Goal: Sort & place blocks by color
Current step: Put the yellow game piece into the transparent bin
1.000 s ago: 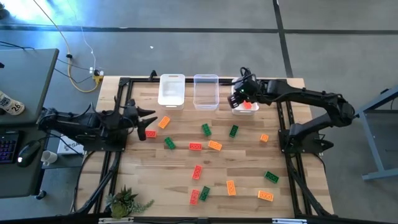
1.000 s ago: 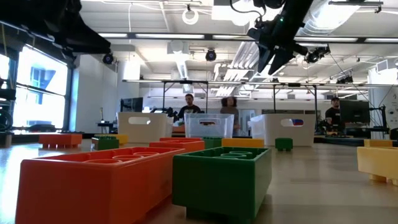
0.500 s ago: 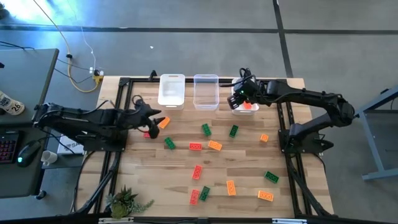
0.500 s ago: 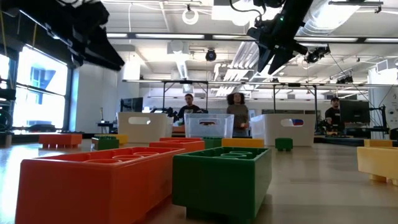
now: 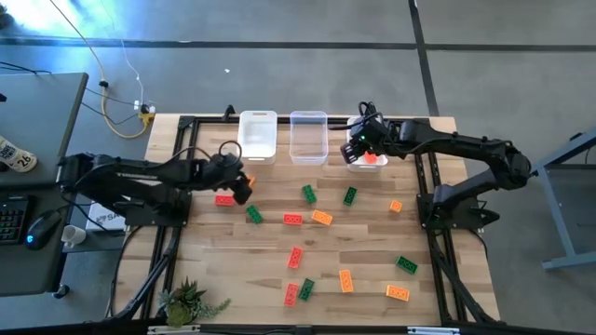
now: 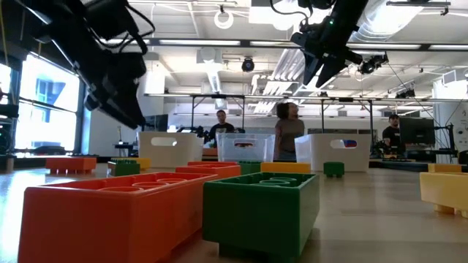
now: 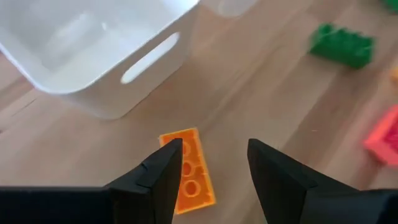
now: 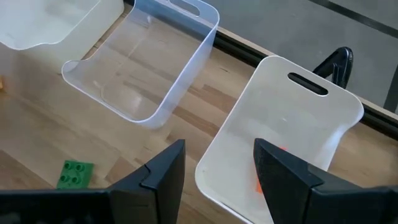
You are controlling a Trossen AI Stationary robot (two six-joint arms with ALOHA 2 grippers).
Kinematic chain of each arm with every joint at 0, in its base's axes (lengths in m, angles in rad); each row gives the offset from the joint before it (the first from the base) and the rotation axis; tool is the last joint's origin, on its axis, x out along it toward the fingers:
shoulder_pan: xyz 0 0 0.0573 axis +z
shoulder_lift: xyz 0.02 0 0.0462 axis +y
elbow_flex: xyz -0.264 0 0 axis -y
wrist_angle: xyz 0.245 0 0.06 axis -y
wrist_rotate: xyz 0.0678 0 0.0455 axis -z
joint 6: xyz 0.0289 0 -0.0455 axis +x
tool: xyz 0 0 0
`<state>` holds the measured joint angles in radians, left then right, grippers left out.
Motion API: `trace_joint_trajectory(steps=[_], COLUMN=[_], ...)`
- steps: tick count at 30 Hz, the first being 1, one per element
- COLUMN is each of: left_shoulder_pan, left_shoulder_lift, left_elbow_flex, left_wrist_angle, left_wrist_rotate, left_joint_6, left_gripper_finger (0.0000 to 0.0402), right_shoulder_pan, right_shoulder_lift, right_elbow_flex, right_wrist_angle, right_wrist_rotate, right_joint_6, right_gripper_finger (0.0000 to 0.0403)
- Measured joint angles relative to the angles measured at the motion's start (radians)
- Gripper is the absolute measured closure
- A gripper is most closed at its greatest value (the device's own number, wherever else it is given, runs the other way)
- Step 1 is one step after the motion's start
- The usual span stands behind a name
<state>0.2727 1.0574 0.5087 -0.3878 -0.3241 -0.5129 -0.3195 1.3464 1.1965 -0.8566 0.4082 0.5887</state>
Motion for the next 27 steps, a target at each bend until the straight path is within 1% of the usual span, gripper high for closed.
trace_joint_trajectory(steps=[6, 12, 19, 24, 27], left_shoulder_pan=[0.05, 0.086, 0.117, 0.158, 0.182], left_shoulder_lift=[0.072, 0.107, 0.14, 0.156, 0.172], left_elbow_flex=[0.0, 0.0, 0.0, 0.0, 0.0], left_wrist_angle=[0.0, 0.007, 0.016, 0.045, 0.05], left_wrist_rotate=[0.004, 0.079, 0.105, 0.172, 0.203], left_joint_6=[-0.018, -0.037, -0.037, -0.034, 0.002], left_gripper_finger=[0.0229, 0.0229, 0.0229, 0.0227, 0.0223], right_shoulder_pan=[0.0, 0.0, 0.0, 0.0, 0.0], right_shoulder_lift=[0.0, 0.0, 0.0, 0.0, 0.0], right_elbow_flex=[0.0, 0.0, 0.0, 0.0, 0.0], right_wrist_angle=[0.0, 0.0, 0.0, 0.0, 0.0], right_wrist_rotate=[-0.009, -0.009, -0.01, -0.022, -0.023], right_joint_6=[0.016, 0.017, 0.017, 0.017, 0.017], right_gripper_finger=[0.0224, 0.0224, 0.0224, 0.0224, 0.0224])
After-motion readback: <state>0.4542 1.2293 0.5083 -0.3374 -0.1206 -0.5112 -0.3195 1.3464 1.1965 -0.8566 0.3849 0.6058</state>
